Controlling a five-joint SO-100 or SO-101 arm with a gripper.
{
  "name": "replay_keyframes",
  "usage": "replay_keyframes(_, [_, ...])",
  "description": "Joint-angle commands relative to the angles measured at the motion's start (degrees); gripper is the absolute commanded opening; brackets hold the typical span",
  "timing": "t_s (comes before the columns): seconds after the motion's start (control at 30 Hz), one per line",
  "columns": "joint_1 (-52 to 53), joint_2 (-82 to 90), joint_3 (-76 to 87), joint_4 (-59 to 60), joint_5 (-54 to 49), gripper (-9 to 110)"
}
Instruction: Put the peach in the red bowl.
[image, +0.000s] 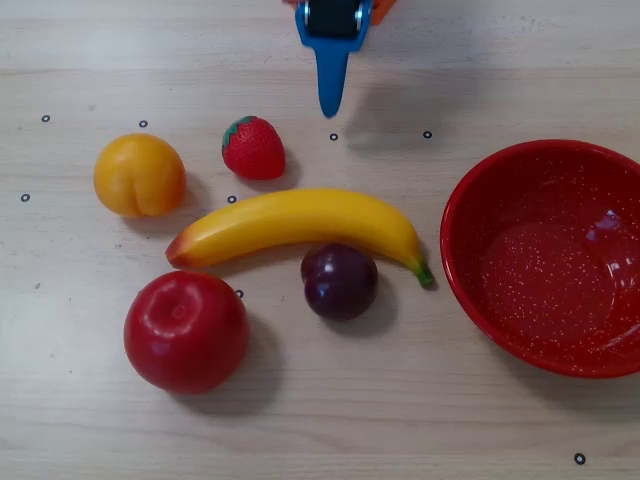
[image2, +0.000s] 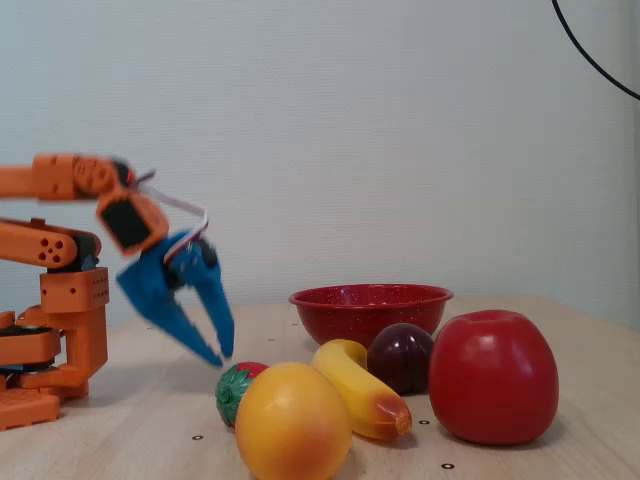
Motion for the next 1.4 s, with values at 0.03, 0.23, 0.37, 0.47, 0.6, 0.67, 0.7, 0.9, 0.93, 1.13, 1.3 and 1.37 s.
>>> replay_keyframes(0.03, [-4.8, -9.1, -15.4, 6.1, 4.4, 0])
replay_keyframes(0.23, [-10.1, -25.0, -35.3, 17.3, 8.7, 0])
replay_keyframes(0.37, [-13.5, -35.3, -50.5, 26.6, 11.5, 0])
replay_keyframes(0.47, [-15.8, -42.0, -62.1, 32.5, 11.9, 0])
replay_keyframes(0.6, [-19.6, -47.7, -73.0, 37.3, 13.8, 5])
replay_keyframes(0.67, [-21.8, -50.7, -77.3, 39.4, 15.2, 8])
replay_keyframes(0.7, [-22.9, -52.3, -79.2, 40.3, 16.0, 9])
replay_keyframes(0.9, [-29.3, -63.5, -91.5, 45.5, 20.3, 25])
replay_keyframes(0.93, [-30.4, -65.1, -93.3, 46.6, 21.4, 32])
replay_keyframes(1.13, [-36.7, -73.7, -98.9, 49.0, 31.1, 54])
replay_keyframes(1.3, [-39.7, -79.4, -99.4, 49.0, 38.0, 62])
replay_keyframes(1.37, [-40.3, -81.6, -99.2, 49.0, 40.1, 63])
